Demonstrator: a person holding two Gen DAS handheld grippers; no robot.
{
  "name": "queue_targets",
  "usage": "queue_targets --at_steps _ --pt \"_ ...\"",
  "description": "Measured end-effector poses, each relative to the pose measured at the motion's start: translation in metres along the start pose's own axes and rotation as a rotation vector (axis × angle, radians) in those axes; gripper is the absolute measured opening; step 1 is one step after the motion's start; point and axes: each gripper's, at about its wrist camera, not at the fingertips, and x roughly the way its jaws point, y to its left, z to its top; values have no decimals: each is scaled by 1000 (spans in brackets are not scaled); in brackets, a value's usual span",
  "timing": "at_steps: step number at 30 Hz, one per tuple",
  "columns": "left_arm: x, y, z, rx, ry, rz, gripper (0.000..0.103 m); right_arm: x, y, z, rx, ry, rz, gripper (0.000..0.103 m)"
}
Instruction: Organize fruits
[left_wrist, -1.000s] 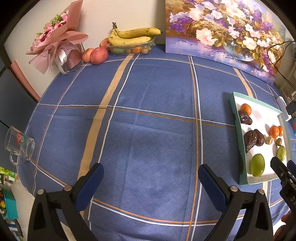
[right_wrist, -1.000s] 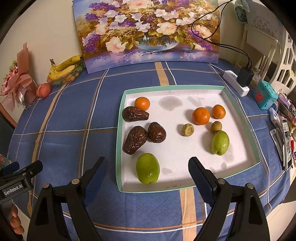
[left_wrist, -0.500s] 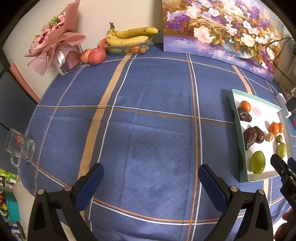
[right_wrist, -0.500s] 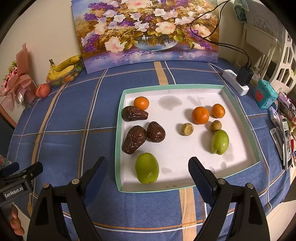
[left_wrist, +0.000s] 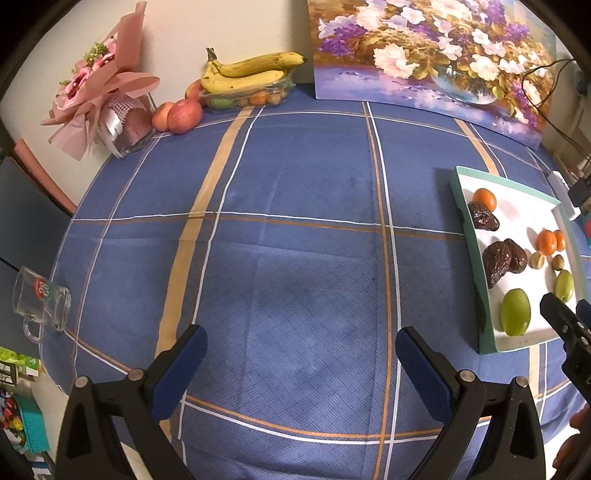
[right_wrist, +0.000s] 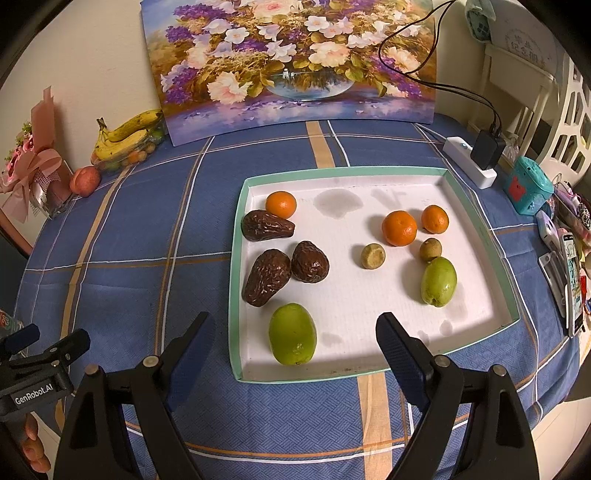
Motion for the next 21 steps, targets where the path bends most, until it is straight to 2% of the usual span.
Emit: queue_targets --at_steps 21 --pt "-1 0 -1 4 -5 18 103 2 0 0 5 7 0 89"
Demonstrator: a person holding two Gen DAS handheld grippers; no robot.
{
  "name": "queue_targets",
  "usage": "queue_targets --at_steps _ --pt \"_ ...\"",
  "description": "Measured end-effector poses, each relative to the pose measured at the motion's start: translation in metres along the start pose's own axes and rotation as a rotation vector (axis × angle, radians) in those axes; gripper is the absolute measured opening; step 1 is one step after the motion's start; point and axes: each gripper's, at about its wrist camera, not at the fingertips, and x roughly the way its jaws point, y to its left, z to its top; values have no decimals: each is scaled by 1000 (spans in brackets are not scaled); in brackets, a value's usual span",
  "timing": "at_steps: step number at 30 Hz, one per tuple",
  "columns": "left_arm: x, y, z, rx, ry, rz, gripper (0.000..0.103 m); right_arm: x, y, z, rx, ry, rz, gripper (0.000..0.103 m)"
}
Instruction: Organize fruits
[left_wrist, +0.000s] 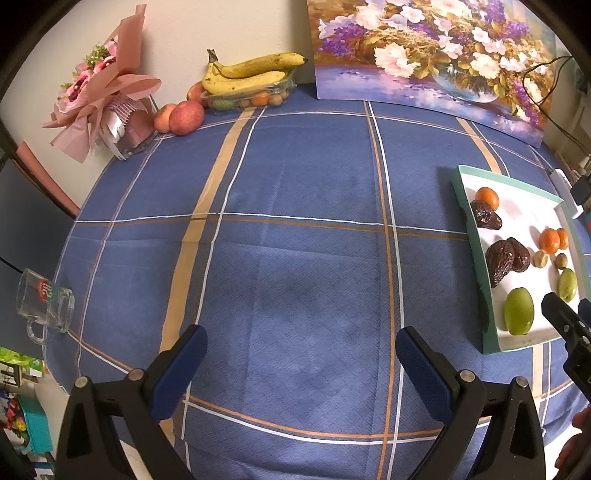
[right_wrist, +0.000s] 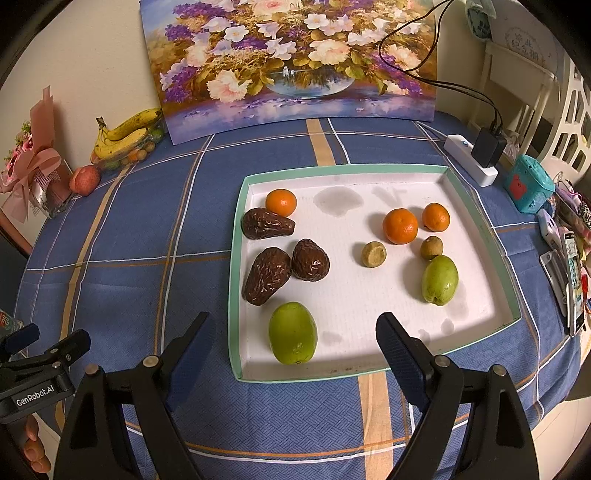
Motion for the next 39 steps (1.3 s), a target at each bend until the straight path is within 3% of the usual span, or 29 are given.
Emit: queue_targets --at_steps 39 --pt "0 2 -1 -9 3 0 103 4 0 -1 -4 16 -3 89"
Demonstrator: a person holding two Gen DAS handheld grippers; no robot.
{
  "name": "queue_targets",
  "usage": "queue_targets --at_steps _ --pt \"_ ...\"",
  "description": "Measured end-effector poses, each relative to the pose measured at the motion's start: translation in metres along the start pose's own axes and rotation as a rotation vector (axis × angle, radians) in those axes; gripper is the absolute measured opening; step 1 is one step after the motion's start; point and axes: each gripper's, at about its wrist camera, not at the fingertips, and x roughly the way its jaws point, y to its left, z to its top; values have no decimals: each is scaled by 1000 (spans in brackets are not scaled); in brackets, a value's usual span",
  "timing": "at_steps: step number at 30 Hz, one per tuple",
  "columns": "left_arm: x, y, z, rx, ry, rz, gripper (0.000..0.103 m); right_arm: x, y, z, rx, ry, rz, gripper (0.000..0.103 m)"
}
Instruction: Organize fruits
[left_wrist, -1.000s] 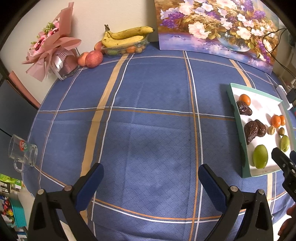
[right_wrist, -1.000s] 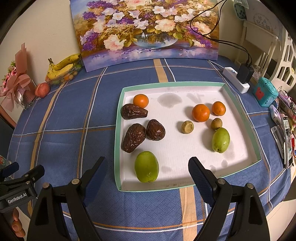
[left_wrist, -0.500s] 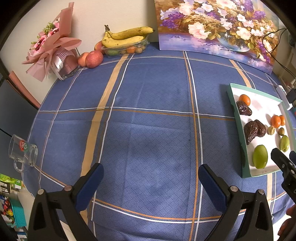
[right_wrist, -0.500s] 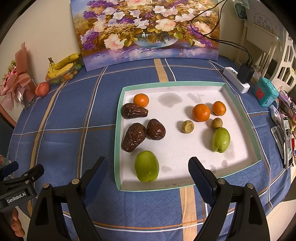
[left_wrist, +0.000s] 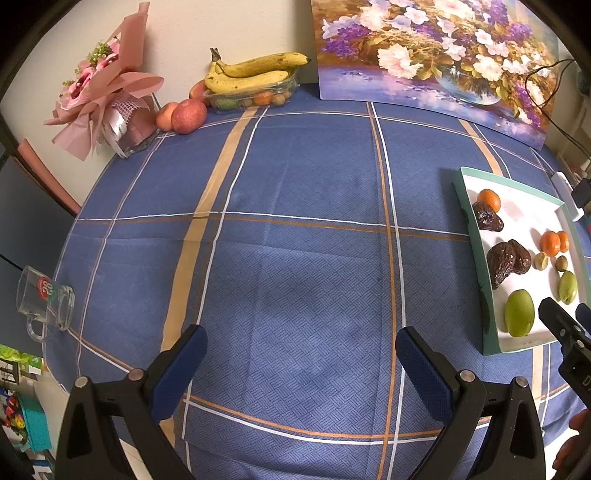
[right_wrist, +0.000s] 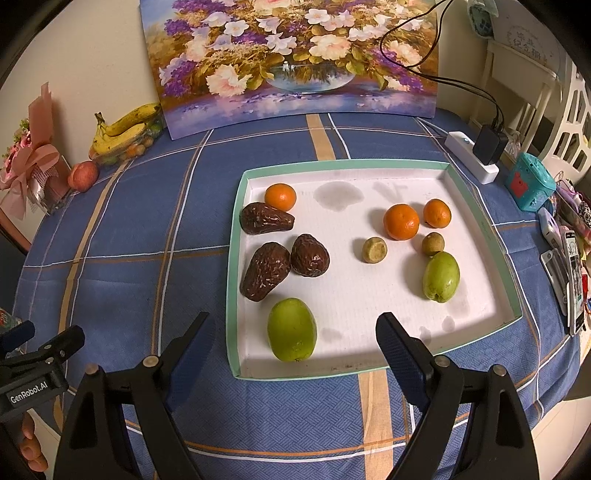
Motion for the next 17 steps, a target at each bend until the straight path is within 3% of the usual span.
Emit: queue_targets --at_steps 17 --pt "0 1 -1 0 1 1 103 1 -1 0 -3 6 -1 89"
